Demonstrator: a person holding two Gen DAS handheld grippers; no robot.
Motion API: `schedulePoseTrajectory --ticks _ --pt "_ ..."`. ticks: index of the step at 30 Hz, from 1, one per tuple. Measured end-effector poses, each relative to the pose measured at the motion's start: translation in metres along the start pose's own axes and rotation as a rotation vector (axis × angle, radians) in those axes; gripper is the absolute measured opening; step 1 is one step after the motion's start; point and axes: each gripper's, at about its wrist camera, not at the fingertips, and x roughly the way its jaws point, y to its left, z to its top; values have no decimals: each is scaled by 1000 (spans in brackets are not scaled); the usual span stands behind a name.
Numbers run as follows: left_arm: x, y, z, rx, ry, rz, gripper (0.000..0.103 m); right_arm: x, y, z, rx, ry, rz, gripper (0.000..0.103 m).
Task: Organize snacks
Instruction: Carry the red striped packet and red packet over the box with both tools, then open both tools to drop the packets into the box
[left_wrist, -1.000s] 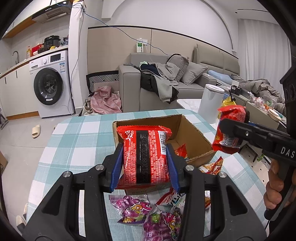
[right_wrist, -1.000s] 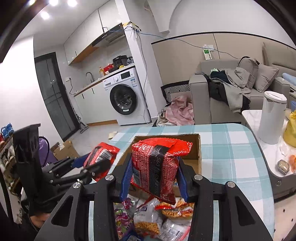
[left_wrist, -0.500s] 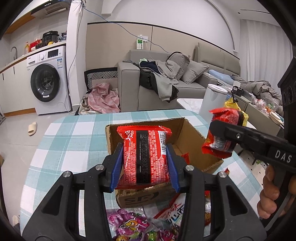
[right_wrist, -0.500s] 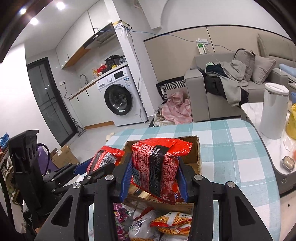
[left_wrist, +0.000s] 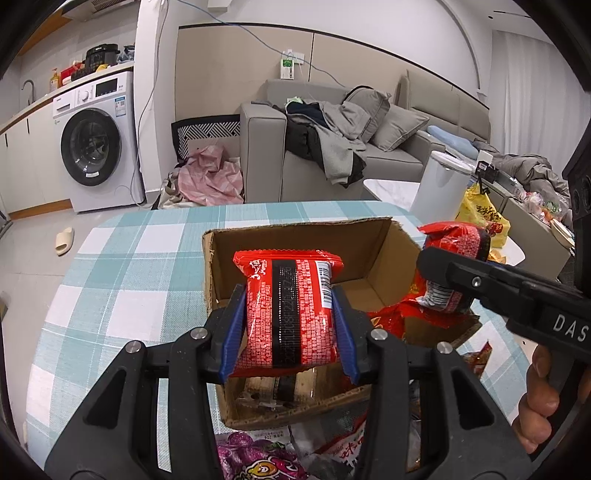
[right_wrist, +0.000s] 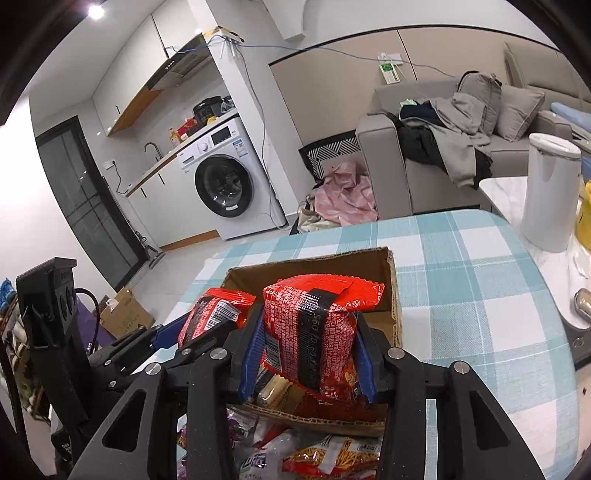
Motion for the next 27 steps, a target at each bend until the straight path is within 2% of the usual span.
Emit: schedulePoseTrajectory --ticks 13,24,25,27 --pt "30 -1 -9 34 59 6 41 31 -3 -3 2 61 -17 44" --pt "28 -5 -9 44 49 -10 41 43 -8 -3 36 100 -19 44" --pt "26 -5 -9 45 45 -18 44 42 -8 -3 30 104 -7 46" --pt "22 -6 -9 47 47 -18 58 39 -8 -1 22 89 6 52"
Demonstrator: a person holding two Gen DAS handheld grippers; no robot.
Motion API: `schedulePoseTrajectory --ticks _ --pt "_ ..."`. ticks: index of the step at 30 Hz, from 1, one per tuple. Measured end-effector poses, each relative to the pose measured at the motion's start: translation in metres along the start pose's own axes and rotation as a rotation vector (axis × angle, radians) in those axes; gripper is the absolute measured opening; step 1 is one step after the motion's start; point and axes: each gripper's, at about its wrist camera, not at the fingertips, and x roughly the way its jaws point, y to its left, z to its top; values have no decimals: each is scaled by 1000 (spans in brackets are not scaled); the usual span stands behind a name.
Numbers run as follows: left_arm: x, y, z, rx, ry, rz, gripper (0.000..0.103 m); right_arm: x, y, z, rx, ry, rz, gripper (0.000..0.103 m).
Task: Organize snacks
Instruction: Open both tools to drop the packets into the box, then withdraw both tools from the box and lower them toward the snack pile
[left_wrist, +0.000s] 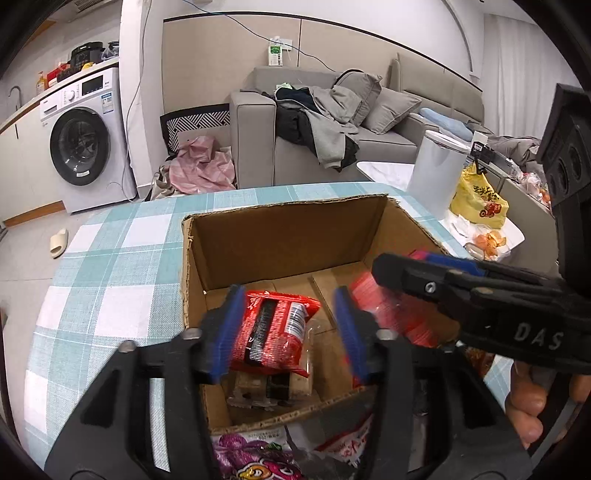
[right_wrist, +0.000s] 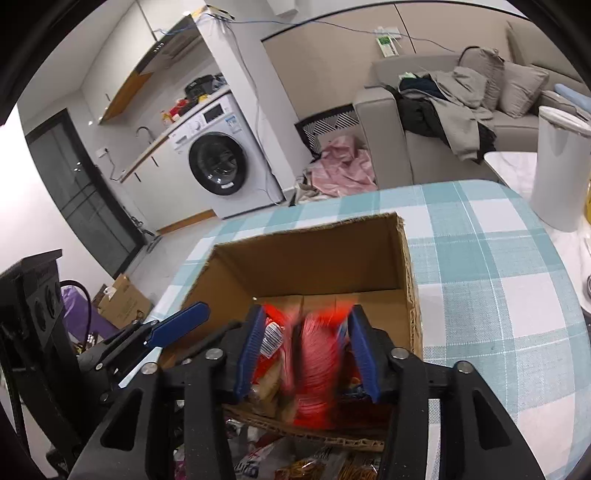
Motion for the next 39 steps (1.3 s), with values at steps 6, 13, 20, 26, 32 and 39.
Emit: schedulePoseTrajectory --ticks 6,13,20,26,32,39 --pt "-19 0 -5 1 -33 24 82 -26 -3 -3 1 -48 21 79" --pt "-52 0 -17 23 -58 41 99 -61 -2 -15 -20 -91 19 102" --pt "-91 4 -31 30 -101 64 102 -75 4 -32 -57 -91 8 103" --pt "-121 12 -46 21 -120 61 102 -80 10 -45 -77 -60 -16 103" --pt "-144 22 -65 0 -113 56 102 -84 9 -63 -64 -19 -20 103" --pt "-153 29 -85 -7 -83 62 102 -93 6 -85 -61 -7 -28 103"
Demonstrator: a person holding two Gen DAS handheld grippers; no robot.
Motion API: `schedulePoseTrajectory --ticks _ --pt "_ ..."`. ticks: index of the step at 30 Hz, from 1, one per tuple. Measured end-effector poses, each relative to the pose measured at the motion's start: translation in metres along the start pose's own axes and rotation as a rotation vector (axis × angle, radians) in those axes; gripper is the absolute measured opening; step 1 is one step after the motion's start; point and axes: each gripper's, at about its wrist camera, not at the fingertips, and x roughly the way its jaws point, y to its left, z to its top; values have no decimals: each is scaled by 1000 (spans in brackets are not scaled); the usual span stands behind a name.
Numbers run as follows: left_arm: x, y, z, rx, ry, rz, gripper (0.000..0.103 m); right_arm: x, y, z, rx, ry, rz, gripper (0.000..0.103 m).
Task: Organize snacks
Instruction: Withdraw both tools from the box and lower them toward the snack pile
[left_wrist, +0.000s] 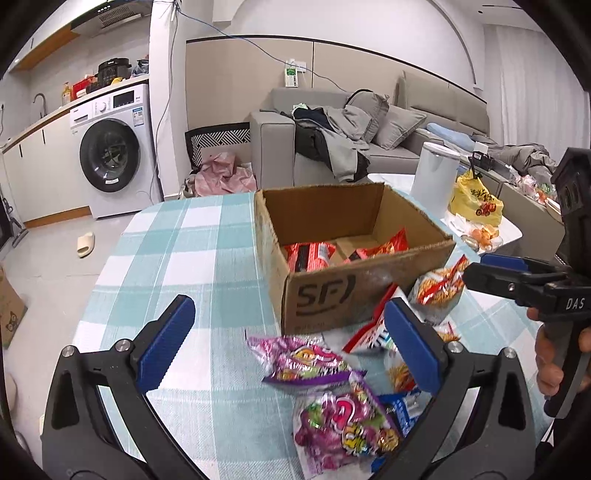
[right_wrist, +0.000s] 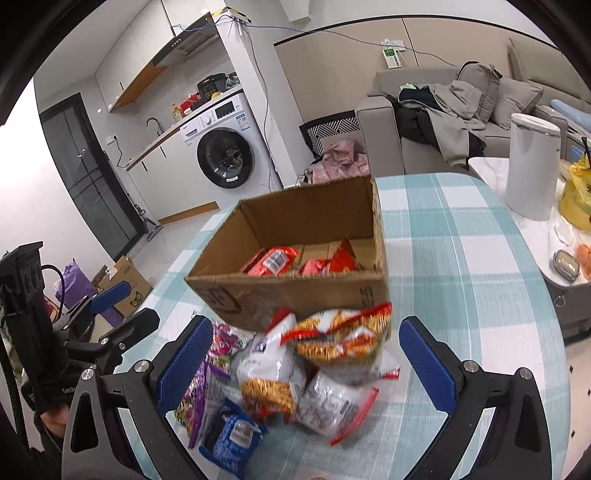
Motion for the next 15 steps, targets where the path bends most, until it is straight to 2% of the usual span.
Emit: schedulePoseTrajectory --ticks 15 --pt "4 9 -36 -38 78 12 102 -3 -21 -31 47 16 -37 103"
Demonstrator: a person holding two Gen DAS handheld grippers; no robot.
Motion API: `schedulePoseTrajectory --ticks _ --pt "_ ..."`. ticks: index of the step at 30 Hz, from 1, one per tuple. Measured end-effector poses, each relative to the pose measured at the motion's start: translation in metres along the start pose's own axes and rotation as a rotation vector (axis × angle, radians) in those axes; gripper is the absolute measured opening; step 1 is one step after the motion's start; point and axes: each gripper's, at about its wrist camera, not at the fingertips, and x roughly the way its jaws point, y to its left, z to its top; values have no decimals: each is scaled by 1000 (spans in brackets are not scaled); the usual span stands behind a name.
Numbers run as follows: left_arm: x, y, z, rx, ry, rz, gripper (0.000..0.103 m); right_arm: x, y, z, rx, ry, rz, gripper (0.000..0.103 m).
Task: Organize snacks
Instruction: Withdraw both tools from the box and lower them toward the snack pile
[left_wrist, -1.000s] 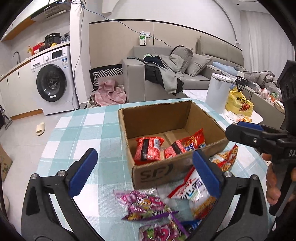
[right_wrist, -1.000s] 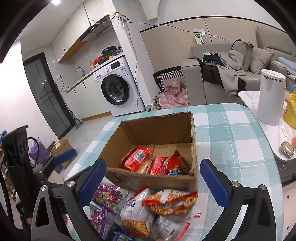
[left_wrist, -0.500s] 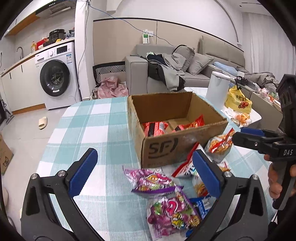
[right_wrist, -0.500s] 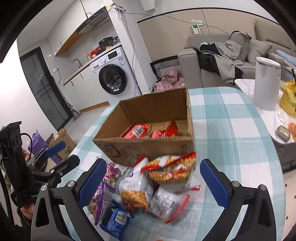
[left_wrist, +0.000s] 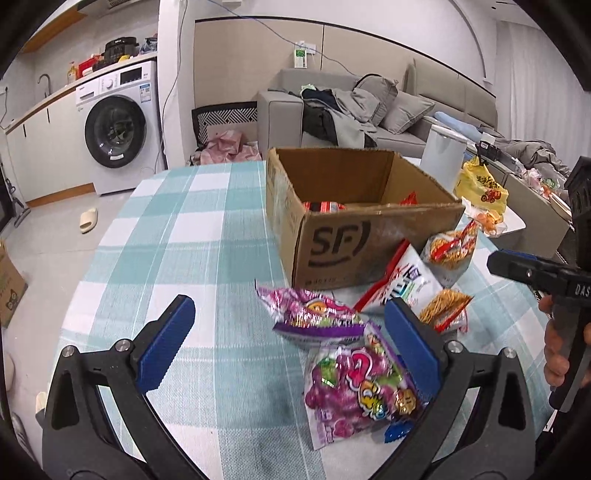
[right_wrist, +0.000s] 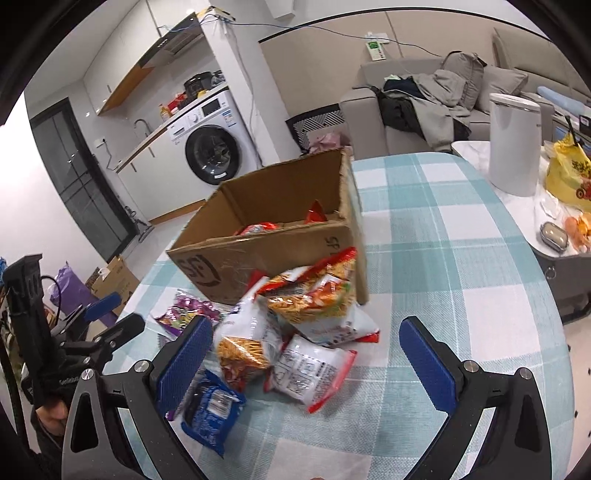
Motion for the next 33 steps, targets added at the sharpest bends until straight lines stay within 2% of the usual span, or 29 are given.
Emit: schedulePoseTrajectory --ticks 15,24,33 --pt "25 -2 -15 -3 84 -17 102 26 -23 -10 -9 79 -108 103" --pt "37 2 -19 -24 114 -48 102 45 -34 -17 21 136 -109 103" --pt "40 1 -20 -24 130 -88 102 67 -14 -29 -54 191 -110 103"
